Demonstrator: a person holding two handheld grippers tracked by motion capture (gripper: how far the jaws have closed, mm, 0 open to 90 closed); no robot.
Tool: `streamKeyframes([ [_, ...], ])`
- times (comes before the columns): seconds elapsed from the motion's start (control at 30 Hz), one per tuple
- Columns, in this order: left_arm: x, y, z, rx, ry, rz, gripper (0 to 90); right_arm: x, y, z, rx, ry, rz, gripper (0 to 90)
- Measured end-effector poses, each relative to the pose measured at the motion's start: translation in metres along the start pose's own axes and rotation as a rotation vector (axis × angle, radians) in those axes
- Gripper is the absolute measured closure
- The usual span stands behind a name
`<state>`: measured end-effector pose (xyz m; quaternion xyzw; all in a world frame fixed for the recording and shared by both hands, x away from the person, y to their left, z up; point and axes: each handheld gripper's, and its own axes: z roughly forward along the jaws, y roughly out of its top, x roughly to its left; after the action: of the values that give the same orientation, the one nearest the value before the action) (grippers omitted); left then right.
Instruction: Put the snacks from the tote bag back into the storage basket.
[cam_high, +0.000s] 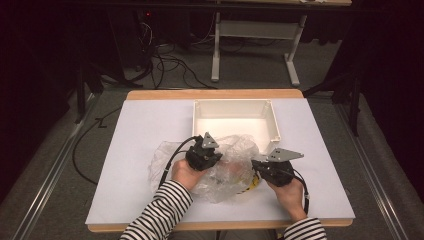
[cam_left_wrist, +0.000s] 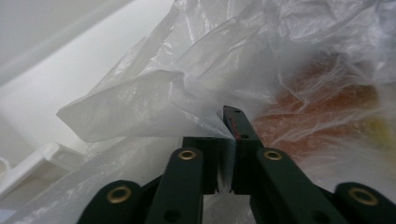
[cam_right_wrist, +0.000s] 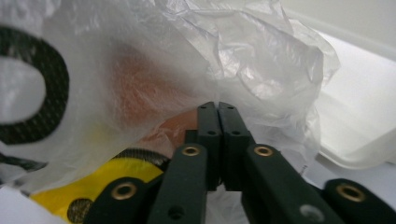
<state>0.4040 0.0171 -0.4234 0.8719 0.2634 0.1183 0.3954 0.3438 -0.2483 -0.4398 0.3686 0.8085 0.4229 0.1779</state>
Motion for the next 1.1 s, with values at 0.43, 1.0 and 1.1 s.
streamKeyframes([
  [0.43,0.015,-0.027,-0.056,-0.117,0.132,-0.074,54.5,-0.016,-0.020,-0.013,0.026,-0.053,0.049,90.0],
  [1.0,0.022,-0.091,-0.056,-0.022,0.174,-0.167,52.7,-0.039,-0.052,-0.019,0.094,-0.115,0.123,79.1],
  [1.1,0.020,-0.093,-0.055,-0.037,0.163,-0.171,52.2,-0.036,-0.043,-0.037,0.012,-0.140,0.155,66.8],
])
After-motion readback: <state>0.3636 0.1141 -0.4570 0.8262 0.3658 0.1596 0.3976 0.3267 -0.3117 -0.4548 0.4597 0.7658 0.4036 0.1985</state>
